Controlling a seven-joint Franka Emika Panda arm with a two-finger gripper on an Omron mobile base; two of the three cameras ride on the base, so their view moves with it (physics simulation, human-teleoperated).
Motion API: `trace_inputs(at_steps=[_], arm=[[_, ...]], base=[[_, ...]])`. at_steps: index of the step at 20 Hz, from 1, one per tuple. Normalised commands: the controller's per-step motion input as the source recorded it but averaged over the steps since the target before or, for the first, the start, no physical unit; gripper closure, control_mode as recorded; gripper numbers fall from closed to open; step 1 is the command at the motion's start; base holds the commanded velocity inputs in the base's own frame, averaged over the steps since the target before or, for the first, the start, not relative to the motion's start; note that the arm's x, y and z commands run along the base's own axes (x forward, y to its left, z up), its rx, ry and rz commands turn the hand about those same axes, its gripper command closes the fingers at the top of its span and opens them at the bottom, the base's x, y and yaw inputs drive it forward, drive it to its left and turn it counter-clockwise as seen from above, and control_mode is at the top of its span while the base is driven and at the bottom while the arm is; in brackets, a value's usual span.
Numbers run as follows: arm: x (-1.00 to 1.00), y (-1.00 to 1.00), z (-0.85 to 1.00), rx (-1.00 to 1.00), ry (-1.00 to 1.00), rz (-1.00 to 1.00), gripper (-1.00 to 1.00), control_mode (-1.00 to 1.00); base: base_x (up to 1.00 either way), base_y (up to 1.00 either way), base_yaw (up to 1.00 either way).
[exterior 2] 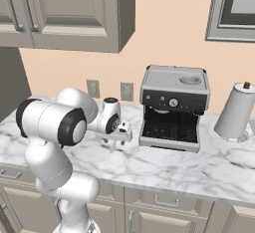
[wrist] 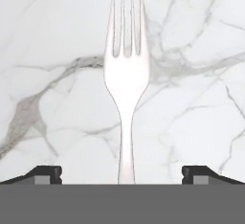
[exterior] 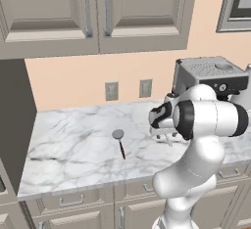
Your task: Take the fork and place it on the left side of the plate. Then take the spoon and place it on the right side of the plate. Make sure they're directly next to the plate.
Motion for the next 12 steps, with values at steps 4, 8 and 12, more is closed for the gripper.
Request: trace_inputs(at_steps=[4, 8, 12], arm=[[0.00, 0.20, -0.15, 0.00, 0.01, 0.02, 1.00, -1.00], [0.00, 0.45, -0.06, 0.00, -0.01, 0.00, 1.00, -1.00], [-0.08, 0.41, -0.03, 0.00, -0.03, 0.01, 1.00, -1.00]], base=[[0.00, 0.00, 0.00], [0.00, 0.00, 0.00], [0.00, 0.00, 0.00]])
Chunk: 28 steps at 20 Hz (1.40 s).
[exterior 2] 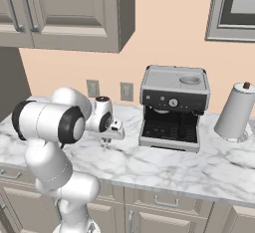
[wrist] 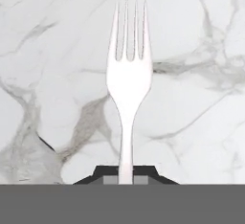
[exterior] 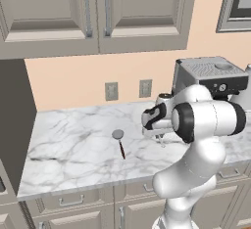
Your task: Take the fork and place it on the left side of the plate. Then take the spoon and place it on the right side of the plate. Make sure they're directly next to the plate.
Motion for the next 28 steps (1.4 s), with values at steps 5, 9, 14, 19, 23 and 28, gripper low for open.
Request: trace_inputs(at_steps=[5, 9, 14, 19, 23, 28], arm=[[-0.64, 0.13, 0.12, 0.00, -0.07, 0.00, 1.00, -1.00], [-0.89, 0.00, 0.44, 0.00, -0.08, 0.00, 1.00, -1.00], [-0.71, 0.00, 0.93, 0.00, -0.07, -0.01, 1.00, -1.00], [-0.57, 0.00, 1.00, 0.00, -0.01, -0.03, 1.00, -1.00], [-0.58, 0.00, 1.00, 0.00, 0.00, -0.02, 1.00, -1.00], [-0.53, 0.03, 1.00, 0.00, 0.00, -0.01, 1.00, -1.00]], base=[[0.00, 0.00, 0.00], [0.00, 0.00, 0.00], [0.00, 0.00, 0.00], [0.00, 0.00, 0.00], [0.00, 0.00, 0.00], [0.00, 0.00, 0.00]])
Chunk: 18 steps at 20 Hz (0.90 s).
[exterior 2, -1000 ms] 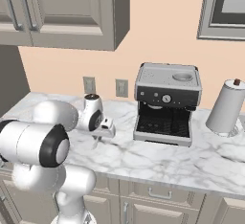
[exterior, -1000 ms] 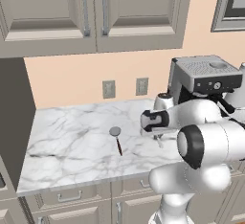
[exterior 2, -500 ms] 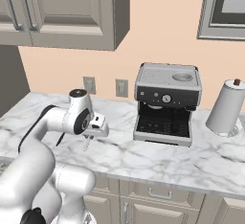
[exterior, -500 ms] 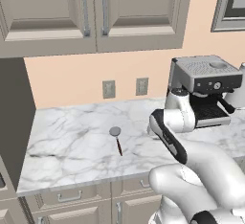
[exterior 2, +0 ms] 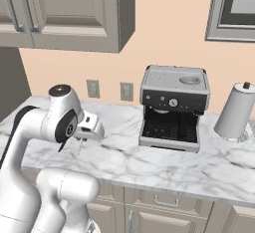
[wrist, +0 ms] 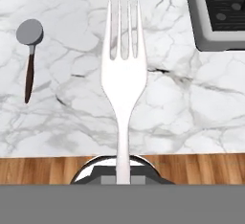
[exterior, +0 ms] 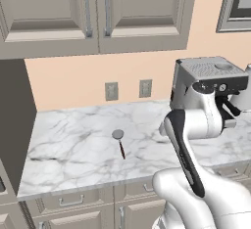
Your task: Take the fork and place it on the left side of the plate. Then take the spoon and place it on the right side of the plate. Make sure they're directly next to the plate.
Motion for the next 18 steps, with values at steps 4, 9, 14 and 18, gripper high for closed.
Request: trace_inputs(at_steps=[4, 9, 14, 18], arm=[[-0.33, 0.15, 0.95, -0.01, 0.00, 0.00, 1.00, -1.00], [-0.43, 0.09, 0.42, -0.01, 0.00, -0.05, 1.00, -1.00], [-0.07, 0.03, 0.00, 0.00, -0.01, 0.00, 1.00, -1.00], [-0.11, 0.07, -0.02, -0.01, 0.00, -0.03, 1.00, 1.00]], base=[[0.00, 0.00, 0.00], [0.00, 0.00, 0.00], [0.00, 0.00, 0.00], [-0.47, 0.29, -0.21]])
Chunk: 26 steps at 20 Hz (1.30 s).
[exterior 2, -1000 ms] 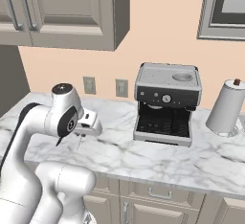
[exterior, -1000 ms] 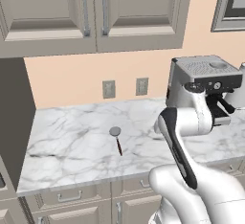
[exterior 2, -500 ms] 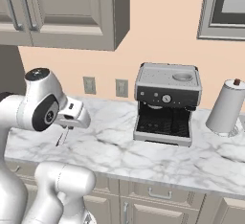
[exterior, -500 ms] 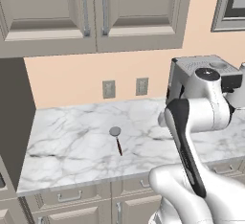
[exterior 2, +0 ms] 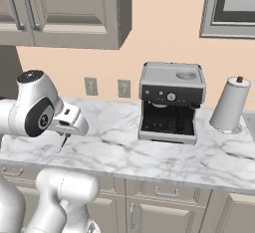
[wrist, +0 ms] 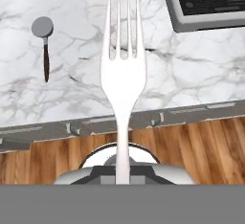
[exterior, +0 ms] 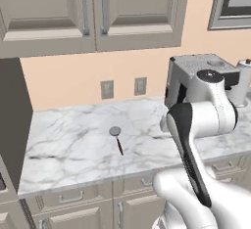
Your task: Take the fork and place it on the left side of the plate. Then take the spoon and place it on the right side of the plate. Make sure they're directly next to the plate.
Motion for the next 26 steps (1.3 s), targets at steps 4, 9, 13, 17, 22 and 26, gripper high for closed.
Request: trace_inputs(at_steps=[4, 9, 13, 17, 22, 26], arm=[[0.00, 0.00, 0.00, 0.00, 0.00, 0.00, 1.00, 1.00], [0.00, 0.00, 0.00, 0.00, 0.00, 0.00, 1.00, 1.00], [0.00, 0.00, 0.00, 0.00, 0.00, 0.00, 1.00, 1.00], [0.00, 0.00, 0.00, 0.00, 0.00, 0.00, 1.00, 1.00], [0.00, 0.00, 0.00, 0.00, 0.00, 0.00, 1.00, 1.00], [0.00, 0.00, 0.00, 0.00, 0.00, 0.00, 1.00, 1.00]], base=[[-0.70, 0.46, -0.45], [-0.66, 0.33, -0.54], [-0.62, 0.26, -0.60], [-0.67, 0.29, -0.58], [-0.78, 0.41, -0.50], [-0.86, 0.41, -0.48]])
